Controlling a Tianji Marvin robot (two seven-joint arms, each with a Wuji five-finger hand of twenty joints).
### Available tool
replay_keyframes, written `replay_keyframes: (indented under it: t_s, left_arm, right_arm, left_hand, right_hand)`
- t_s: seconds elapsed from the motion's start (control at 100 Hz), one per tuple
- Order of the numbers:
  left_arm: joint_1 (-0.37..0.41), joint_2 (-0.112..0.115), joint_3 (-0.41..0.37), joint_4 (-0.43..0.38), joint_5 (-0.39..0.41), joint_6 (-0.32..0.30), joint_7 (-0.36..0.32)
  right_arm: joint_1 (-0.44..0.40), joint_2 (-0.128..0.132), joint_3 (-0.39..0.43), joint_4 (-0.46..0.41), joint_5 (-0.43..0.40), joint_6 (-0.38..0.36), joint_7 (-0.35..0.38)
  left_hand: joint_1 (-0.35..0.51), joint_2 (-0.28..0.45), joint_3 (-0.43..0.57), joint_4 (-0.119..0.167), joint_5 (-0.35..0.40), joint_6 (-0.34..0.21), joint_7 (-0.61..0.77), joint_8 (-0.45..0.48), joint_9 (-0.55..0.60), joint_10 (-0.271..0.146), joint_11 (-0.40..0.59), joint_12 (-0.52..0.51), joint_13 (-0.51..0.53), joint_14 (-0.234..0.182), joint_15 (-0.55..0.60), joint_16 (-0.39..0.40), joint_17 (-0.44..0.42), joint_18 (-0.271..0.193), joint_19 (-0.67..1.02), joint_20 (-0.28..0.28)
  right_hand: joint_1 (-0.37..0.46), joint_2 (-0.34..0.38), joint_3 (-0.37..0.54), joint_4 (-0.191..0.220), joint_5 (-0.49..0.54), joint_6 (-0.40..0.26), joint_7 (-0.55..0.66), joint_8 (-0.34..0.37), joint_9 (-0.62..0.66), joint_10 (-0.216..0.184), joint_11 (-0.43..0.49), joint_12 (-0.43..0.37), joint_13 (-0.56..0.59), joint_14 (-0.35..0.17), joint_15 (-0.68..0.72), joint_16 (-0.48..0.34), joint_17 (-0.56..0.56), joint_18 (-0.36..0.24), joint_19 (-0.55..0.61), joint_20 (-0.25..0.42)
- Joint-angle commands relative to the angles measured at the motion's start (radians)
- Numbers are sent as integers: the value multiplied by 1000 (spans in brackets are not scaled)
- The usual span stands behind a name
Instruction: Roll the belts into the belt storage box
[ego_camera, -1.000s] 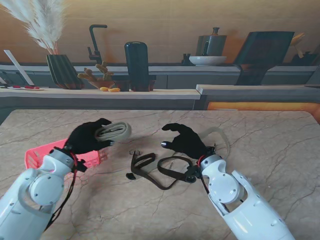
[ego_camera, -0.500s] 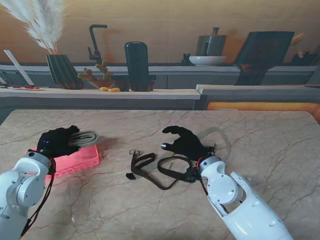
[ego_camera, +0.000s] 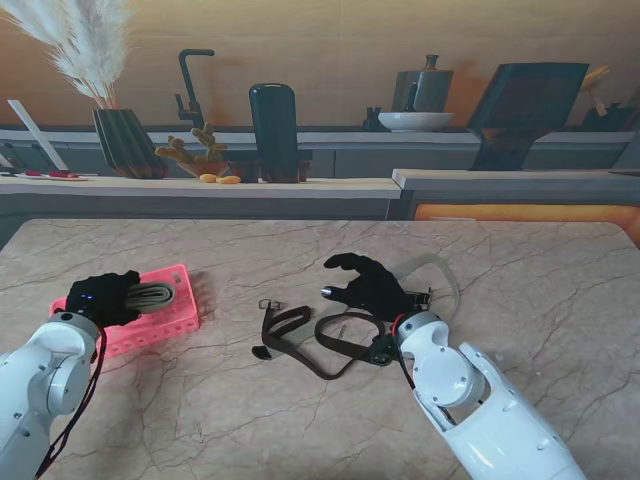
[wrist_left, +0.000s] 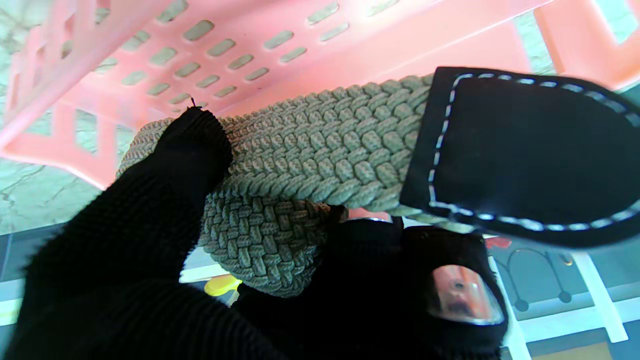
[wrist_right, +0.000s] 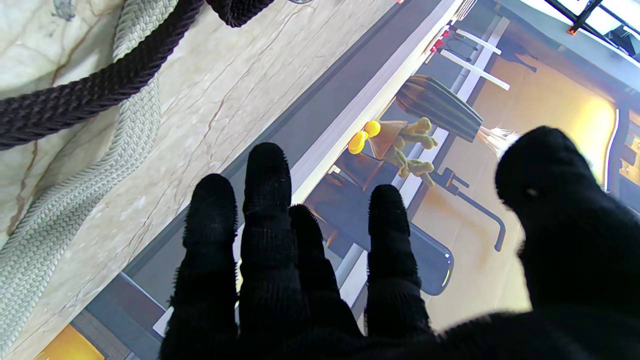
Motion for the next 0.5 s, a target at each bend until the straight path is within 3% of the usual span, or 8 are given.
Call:
replay_keyframes:
  t_s: [0.0, 0.19, 0.49]
  left_arm:
    - [-4, -4, 6, 15, -10, 11, 3]
    - [-42, -10, 53, 75, -56, 53, 40]
    - [-97, -19, 123, 125, -139, 94, 38]
  right_arm:
    - [-2, -5, -3, -3, 0, 3, 1]
    - [-2, -5, -2, -1, -1, 2, 1]
    - [1, -6, -5, 4, 3, 5, 1]
  left_hand:
    - [144, 211, 175, 113, 91, -150, 220, 77, 99, -41, 167, 32, 40, 23, 26, 8, 40, -99, 279, 15]
    - [140, 200, 187, 108, 98, -135, 225, 57, 109, -31, 171, 22, 55, 34, 31, 3, 40, -85, 279, 32]
    - [122, 180, 218, 98, 109, -113, 229, 10, 121, -21, 174, -1, 71, 49, 38, -9, 40, -68, 279, 56]
  right_hand:
    - [-52, 16, 17, 30, 13, -12, -9, 9, 16, -5, -8, 9, 15, -9, 23, 10, 2, 10, -17, 34]
    - [-54, 17, 19, 30, 16, -11, -9, 9, 16, -4, -9, 8, 15, -9, 23, 10, 3, 9, -18, 35]
    - [-54, 16, 21, 29, 18, -11, -10, 10, 16, -4, -9, 9, 16, -9, 23, 11, 3, 9, -18, 37]
